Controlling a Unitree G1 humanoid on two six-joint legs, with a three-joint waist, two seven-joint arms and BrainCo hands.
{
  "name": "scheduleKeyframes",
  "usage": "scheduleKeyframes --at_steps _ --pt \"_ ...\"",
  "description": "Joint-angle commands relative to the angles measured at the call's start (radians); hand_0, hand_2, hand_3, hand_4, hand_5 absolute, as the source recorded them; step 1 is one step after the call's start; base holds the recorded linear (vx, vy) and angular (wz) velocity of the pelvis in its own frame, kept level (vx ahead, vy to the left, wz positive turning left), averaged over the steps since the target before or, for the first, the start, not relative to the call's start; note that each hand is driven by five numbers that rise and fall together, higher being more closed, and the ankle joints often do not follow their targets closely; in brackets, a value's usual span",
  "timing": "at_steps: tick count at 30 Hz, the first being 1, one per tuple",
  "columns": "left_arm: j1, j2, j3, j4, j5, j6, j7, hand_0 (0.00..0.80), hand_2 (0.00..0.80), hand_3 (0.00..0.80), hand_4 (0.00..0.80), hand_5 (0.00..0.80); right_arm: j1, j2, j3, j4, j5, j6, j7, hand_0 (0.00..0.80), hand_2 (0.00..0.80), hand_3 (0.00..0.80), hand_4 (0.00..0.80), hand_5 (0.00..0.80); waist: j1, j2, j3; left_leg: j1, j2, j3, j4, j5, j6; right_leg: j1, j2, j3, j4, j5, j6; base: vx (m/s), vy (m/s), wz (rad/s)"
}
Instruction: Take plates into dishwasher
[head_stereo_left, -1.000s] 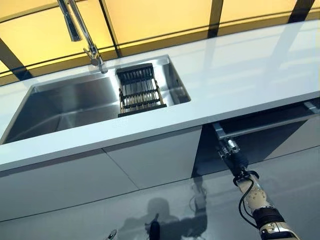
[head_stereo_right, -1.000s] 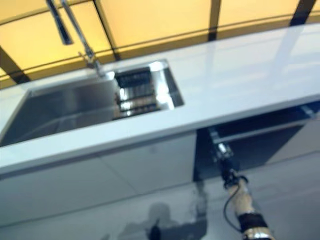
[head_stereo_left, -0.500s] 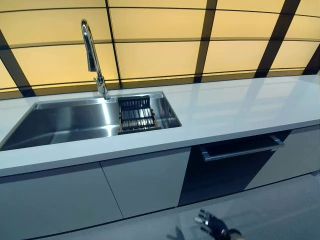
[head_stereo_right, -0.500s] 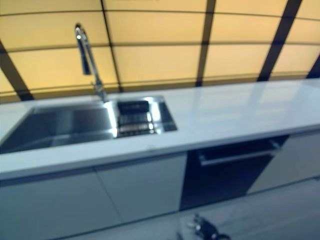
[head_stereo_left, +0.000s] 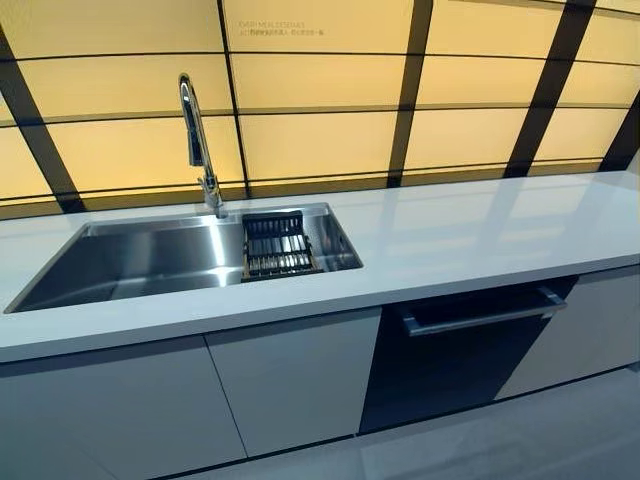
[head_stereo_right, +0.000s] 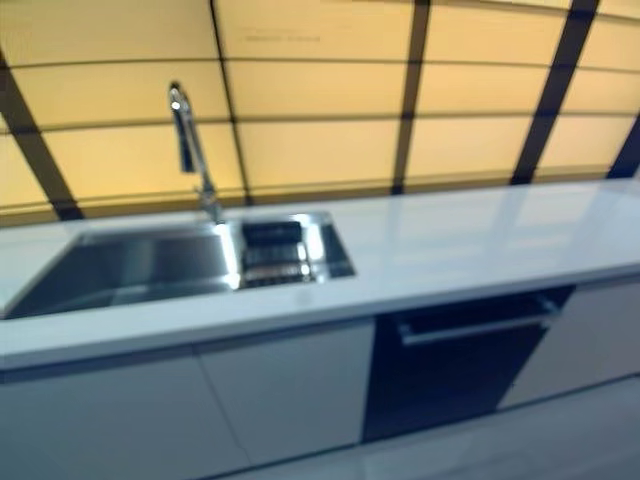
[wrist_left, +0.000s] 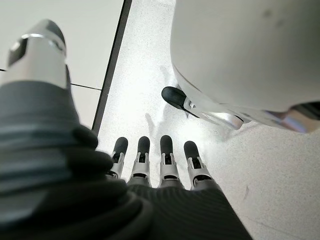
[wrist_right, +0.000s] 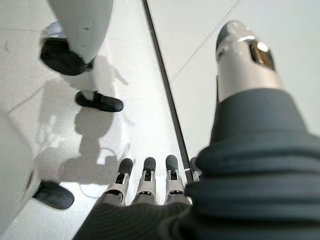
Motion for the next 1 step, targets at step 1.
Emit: scheduleKeyframes --at_steps 1 --pt "-0.086 -0.021 -0.023 0.074 0.014 0.008 -0.022 0.0 0.0 0.0 0.0 0.0 -0.062 0.011 0.013 0.011 -0.011 -0.025 0.03 0.0 0.0 0.0 0.0 0.0 0.014 -0.022 0.027 0.045 0.034 -0.004 0.003 -0.012 -0.004 -0.026 -0.047 0.032 0.032 0.06 -0.003 0.0 0.0 0.0"
